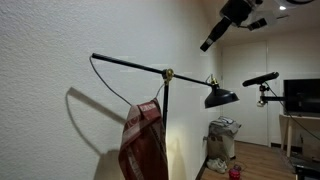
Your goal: Move the lamp to the left
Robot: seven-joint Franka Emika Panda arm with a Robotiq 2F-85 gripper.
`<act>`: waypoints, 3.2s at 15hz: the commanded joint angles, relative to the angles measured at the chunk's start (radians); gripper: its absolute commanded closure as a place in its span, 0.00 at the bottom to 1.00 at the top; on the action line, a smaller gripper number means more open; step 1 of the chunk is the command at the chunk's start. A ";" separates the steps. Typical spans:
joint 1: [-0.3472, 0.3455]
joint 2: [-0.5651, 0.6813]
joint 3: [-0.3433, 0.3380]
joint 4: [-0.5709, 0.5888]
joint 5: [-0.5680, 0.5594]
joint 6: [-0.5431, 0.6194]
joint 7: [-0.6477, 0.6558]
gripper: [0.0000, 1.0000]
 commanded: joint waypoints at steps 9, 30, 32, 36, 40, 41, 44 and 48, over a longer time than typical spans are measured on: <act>0.001 0.125 -0.018 -0.005 -0.002 0.112 -0.028 0.00; -0.666 0.342 0.614 0.026 -0.019 0.529 0.430 0.00; -0.688 0.370 0.631 0.031 -0.015 0.543 0.426 0.00; -0.669 0.366 0.622 0.013 -0.014 0.532 0.433 0.00; -0.668 0.367 0.622 0.013 -0.014 0.532 0.433 0.00; -0.668 0.367 0.622 0.013 -0.014 0.532 0.433 0.00; -0.738 0.322 0.681 0.027 0.059 0.555 0.470 0.00; -0.848 0.297 0.785 0.036 0.187 0.610 0.488 0.00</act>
